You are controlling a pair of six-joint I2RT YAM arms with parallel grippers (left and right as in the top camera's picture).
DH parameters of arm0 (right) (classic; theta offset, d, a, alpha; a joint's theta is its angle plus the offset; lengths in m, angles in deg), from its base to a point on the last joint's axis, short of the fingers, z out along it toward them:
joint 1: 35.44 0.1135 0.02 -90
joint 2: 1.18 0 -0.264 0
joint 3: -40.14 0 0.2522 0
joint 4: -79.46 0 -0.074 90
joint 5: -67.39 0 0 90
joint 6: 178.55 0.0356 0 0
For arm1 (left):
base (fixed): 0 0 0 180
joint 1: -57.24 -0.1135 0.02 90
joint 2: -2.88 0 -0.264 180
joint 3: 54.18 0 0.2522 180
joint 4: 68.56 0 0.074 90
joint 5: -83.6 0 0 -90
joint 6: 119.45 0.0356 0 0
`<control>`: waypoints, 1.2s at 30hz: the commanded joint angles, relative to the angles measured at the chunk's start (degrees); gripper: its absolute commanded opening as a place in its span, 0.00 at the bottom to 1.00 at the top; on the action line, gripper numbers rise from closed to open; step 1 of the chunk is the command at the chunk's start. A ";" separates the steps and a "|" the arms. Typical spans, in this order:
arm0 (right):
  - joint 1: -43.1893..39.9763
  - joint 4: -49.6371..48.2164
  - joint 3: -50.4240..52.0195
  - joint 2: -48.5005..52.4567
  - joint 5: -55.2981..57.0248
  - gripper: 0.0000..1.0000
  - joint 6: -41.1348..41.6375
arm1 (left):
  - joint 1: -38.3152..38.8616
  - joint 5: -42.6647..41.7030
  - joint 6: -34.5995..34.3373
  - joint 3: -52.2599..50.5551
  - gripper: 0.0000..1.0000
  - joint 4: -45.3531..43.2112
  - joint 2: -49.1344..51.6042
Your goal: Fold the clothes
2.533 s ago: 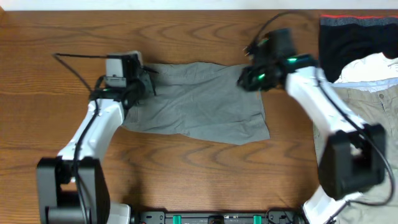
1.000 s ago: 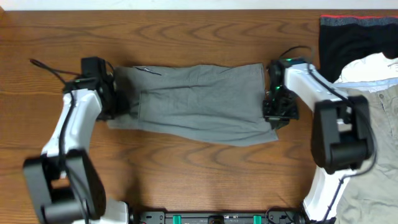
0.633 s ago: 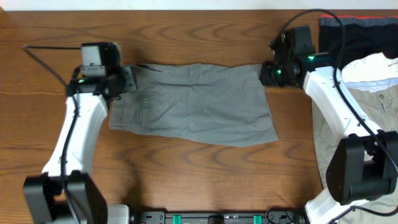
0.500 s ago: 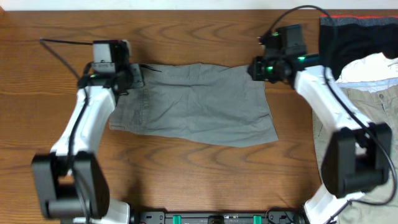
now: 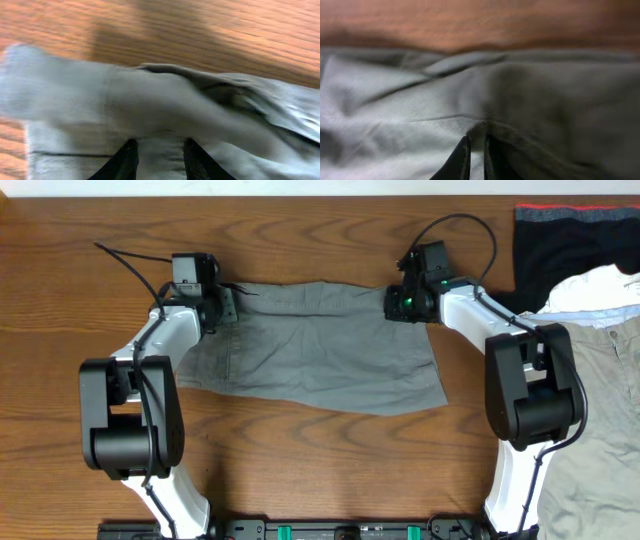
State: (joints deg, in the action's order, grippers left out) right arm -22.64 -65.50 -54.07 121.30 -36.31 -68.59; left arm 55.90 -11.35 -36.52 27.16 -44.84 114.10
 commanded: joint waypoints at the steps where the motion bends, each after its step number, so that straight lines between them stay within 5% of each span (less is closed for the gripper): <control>1: -3.06 0.42 0.24 1.95 10.69 0.11 -0.98 | -1.97 2.69 -1.38 0.26 0.33 -0.22 1.16; 7: -7.76 4.87 0.22 1.90 8.59 0.11 -1.92 | -5.22 1.42 -3.30 0.26 0.35 0.24 1.14; 12: -9.40 7.30 0.22 1.40 -4.02 0.20 -10.32 | -6.78 -6.25 -3.30 1.11 0.39 1.99 -0.04; 16: -9.40 10.29 0.22 -0.83 -8.07 0.41 -13.90 | -7.87 -12.68 -3.28 2.10 0.54 8.48 -3.41; 19: -9.40 12.96 0.22 -4.24 -9.05 0.49 -16.04 | -8.98 -17.66 -2.80 2.10 0.73 14.08 -5.03; 23: -9.40 15.34 0.22 -9.14 -9.07 0.54 -16.65 | -10.67 -24.28 -0.04 1.53 0.83 18.08 -4.02; 28: -8.57 18.45 0.22 -12.68 -14.62 0.49 -16.63 | -12.76 -36.57 7.50 1.18 0.86 18.99 -1.22; 32: -5.11 21.40 0.22 -12.66 -20.24 0.37 -17.22 | -13.79 -37.13 7.96 1.18 0.87 18.14 1.38; 36: 0.61 21.27 0.22 -12.35 -12.74 0.35 -16.70 | -13.68 -37.09 6.49 1.18 0.87 16.74 4.72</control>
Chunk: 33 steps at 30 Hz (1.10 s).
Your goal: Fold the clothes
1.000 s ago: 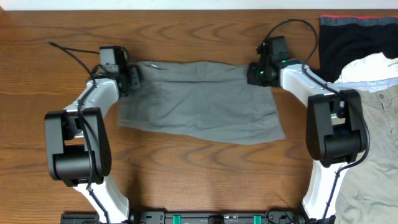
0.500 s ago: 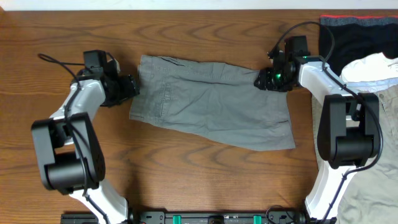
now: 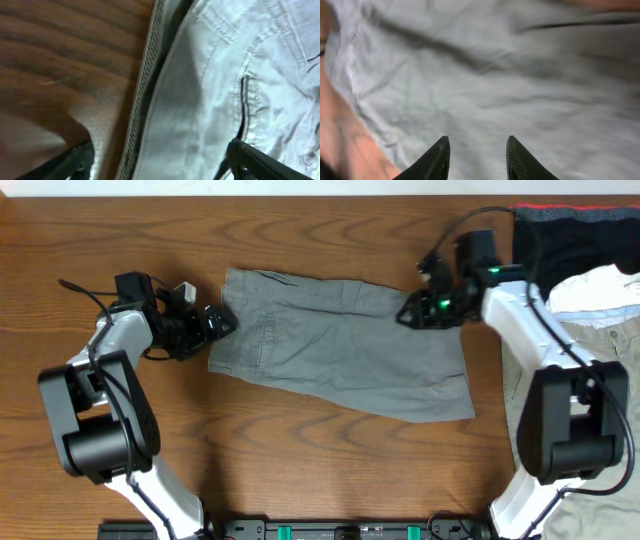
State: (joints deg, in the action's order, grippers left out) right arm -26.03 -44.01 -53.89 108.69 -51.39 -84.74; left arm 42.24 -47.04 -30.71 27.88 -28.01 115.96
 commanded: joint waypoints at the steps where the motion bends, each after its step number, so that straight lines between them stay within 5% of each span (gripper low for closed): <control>1: 5.29 -0.68 0.04 0.50 4.76 0.34 0.04 | 0.07 -1.40 0.00 0.46 0.87 -0.07 3.76; 9: 13.38 -3.06 0.04 6.69 7.48 0.26 -0.04 | -0.04 -1.38 -0.26 0.57 0.87 2.93 5.09; 17: 16.17 7.04 0.07 13.73 10.84 0.24 -6.47 | -4.42 -1.38 -0.24 1.07 0.88 6.49 3.58; 26: 16.13 19.85 0.11 14.51 40.19 0.18 0.15 | -8.63 -1.36 1.79 1.05 0.91 9.57 2.95; 33: 15.82 14.05 0.02 9.18 23.98 0.20 -9.64 | -7.54 -1.38 2.32 1.05 0.92 8.81 2.95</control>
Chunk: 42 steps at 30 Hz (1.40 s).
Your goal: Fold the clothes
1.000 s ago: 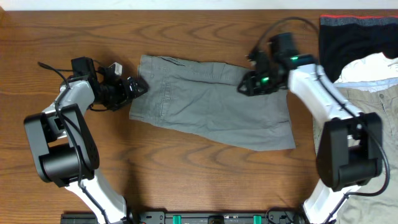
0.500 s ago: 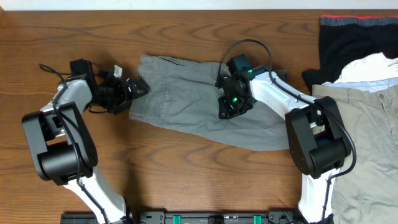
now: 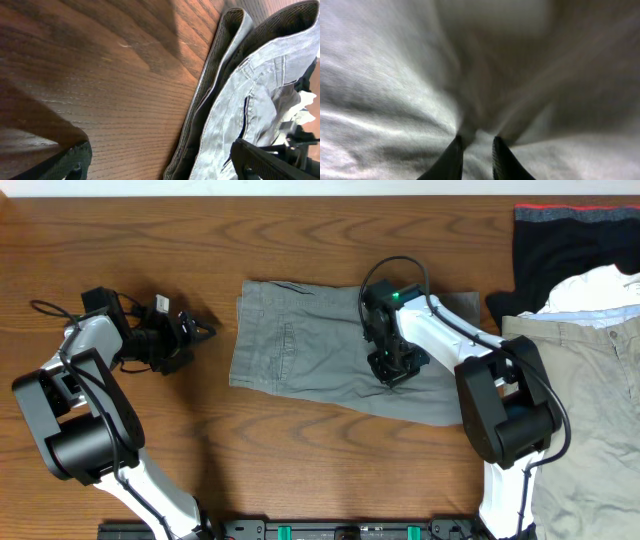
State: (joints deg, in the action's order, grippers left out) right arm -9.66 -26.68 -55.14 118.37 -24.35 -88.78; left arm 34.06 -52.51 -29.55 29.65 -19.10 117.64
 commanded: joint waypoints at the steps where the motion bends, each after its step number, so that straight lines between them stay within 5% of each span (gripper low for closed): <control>1: -0.52 -4.59 1.27 -2.47 -6.95 0.21 -7.50 | 0.87 4.09 1.18 -0.72 0.92 -0.17 1.29; 6: -0.63 -11.96 1.27 -10.19 -23.98 0.25 -9.11 | 3.13 4.11 1.62 -0.72 0.93 -0.74 1.29; 8: -0.61 -16.04 1.27 -11.58 -26.73 0.32 -3.43 | 4.31 4.11 1.60 -0.72 0.93 -1.05 1.29; 21: 2.23 -33.57 1.29 1.97 -32.26 0.17 30.38 | 6.29 4.26 0.94 -0.72 0.98 -1.70 1.29; 26: 3.85 -31.41 1.29 5.53 -32.57 0.12 34.47 | 7.06 4.28 0.90 -0.72 0.98 -1.29 1.29; 33: 6.19 -14.64 1.29 5.62 -29.29 0.10 34.77 | 9.14 5.79 0.92 -0.72 0.98 -1.64 1.29; 42: 6.05 -13.42 1.29 5.60 -30.91 0.11 33.35 | 12.39 13.90 0.94 -0.79 0.98 3.15 1.31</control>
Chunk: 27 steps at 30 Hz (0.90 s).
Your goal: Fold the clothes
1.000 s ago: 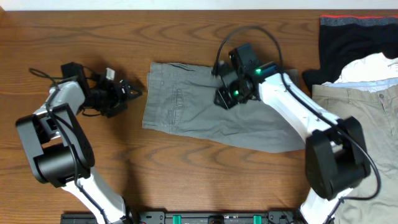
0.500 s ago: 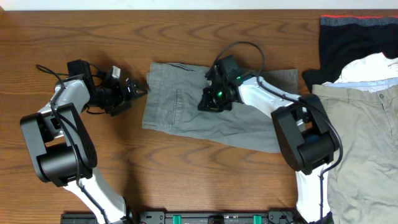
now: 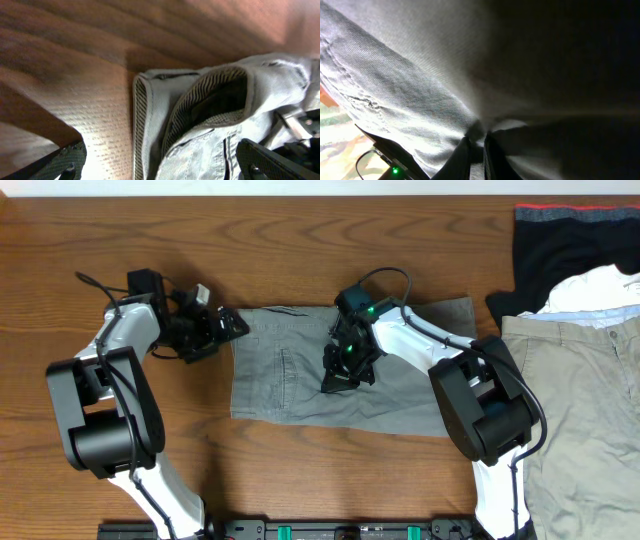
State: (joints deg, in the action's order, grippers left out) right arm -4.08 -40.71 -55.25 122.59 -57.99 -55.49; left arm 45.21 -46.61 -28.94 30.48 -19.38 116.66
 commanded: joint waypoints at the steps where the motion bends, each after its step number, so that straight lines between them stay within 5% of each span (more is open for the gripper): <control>1: 0.48 0.50 1.40 1.38 2.73 0.11 -0.07 | 1.25 7.91 0.31 -1.81 0.98 5.05 2.29; 8: 0.44 0.09 1.40 1.38 2.73 0.12 -0.98 | 1.09 -4.24 7.61 -7.04 0.98 8.17 2.29; 21: 0.44 -0.46 1.40 1.38 1.88 0.12 -0.98 | 6.12 -3.96 5.99 -12.09 0.99 2.58 2.64; 23: 0.44 -0.44 1.40 1.38 1.88 0.12 -0.98 | 7.91 -3.80 4.90 -12.07 0.92 1.29 2.64; 27: 0.44 -0.44 1.40 1.38 1.88 0.12 -1.03 | 8.79 -3.69 3.48 -12.07 0.60 1.11 2.64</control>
State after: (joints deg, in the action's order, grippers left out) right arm -4.08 -41.35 -55.20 122.59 -58.43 -55.78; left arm 53.28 -58.34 -24.33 20.91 -18.77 115.46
